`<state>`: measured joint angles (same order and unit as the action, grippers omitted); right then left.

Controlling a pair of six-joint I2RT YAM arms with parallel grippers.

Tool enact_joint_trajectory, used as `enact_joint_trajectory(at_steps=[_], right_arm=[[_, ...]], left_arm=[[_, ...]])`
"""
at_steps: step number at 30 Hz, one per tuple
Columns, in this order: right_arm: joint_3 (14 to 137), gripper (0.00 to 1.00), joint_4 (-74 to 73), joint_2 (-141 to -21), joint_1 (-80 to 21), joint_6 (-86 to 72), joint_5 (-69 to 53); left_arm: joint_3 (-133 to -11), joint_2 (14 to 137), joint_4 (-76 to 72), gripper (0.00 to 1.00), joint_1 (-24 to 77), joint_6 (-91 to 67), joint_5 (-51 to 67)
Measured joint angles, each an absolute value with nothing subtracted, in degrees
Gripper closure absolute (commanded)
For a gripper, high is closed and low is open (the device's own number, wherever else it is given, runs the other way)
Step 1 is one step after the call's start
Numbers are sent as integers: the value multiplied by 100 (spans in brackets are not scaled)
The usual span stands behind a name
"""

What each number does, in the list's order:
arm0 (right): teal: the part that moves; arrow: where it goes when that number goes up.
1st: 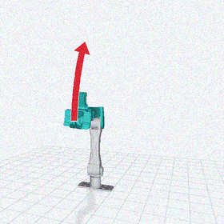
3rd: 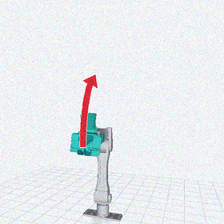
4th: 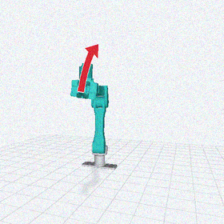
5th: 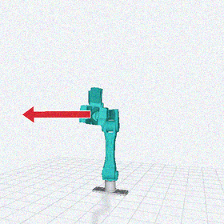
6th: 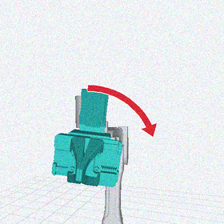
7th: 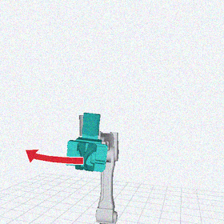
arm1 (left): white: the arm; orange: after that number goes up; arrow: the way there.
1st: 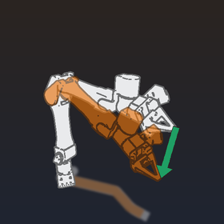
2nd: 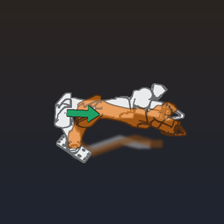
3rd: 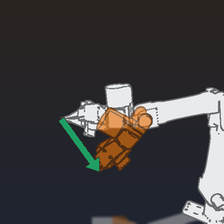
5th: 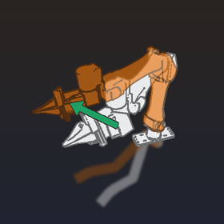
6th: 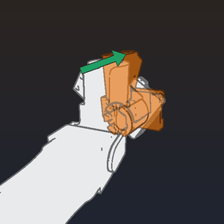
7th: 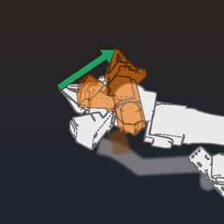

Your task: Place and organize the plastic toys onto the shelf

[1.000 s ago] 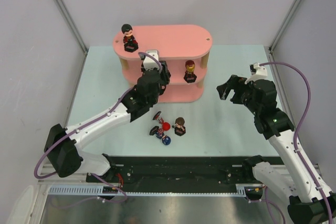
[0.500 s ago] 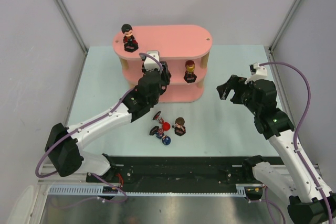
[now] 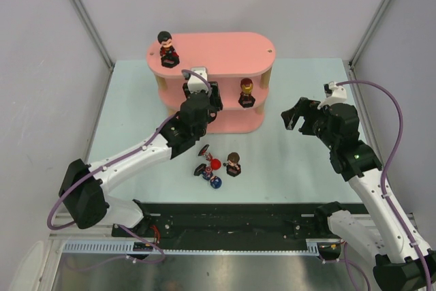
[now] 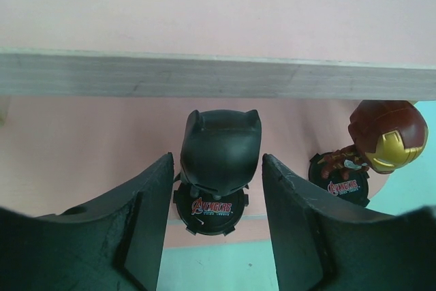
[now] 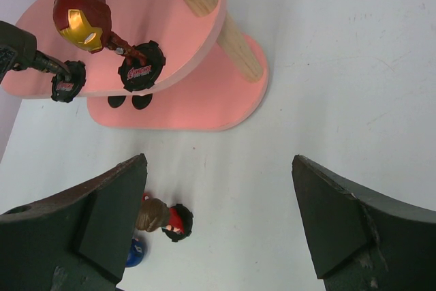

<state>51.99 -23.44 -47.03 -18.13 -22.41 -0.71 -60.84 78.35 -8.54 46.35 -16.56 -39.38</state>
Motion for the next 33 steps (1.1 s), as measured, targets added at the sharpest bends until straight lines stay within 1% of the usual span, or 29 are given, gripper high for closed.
enact_joint_trajectory(at_steps=[3,9,10,16,20,23,33], right_arm=[[5199,7,-2344,-4703,-1813,-2241,-71],[5199,7,-2344,-4703,-1813,-2241,-71],[5199,7,-2344,-4703,-1813,-2241,-71],[5199,7,-2344,-4703,-1813,-2241,-73],[5199,7,-2344,-4703,-1813,-2241,-75],[5199,7,-2344,-4705,-1813,-2241,-75],[5199,7,-2344,-4716,-1813,-2241,-73]], left_arm=[[-6077,7835,-854,38,4635,-1656,-3948],[-6073,7835,-862,21,4633,-1651,-3999],[-6071,7835,-867,15,4633,-1656,-4010],[-6062,7832,-891,7,4630,-1656,-4049],[-6012,7811,-899,5,4630,-1656,-4062],[-5913,7734,-913,2,4630,-1656,-4053],[-5478,7061,-1194,2,4630,-1653,-3964]])
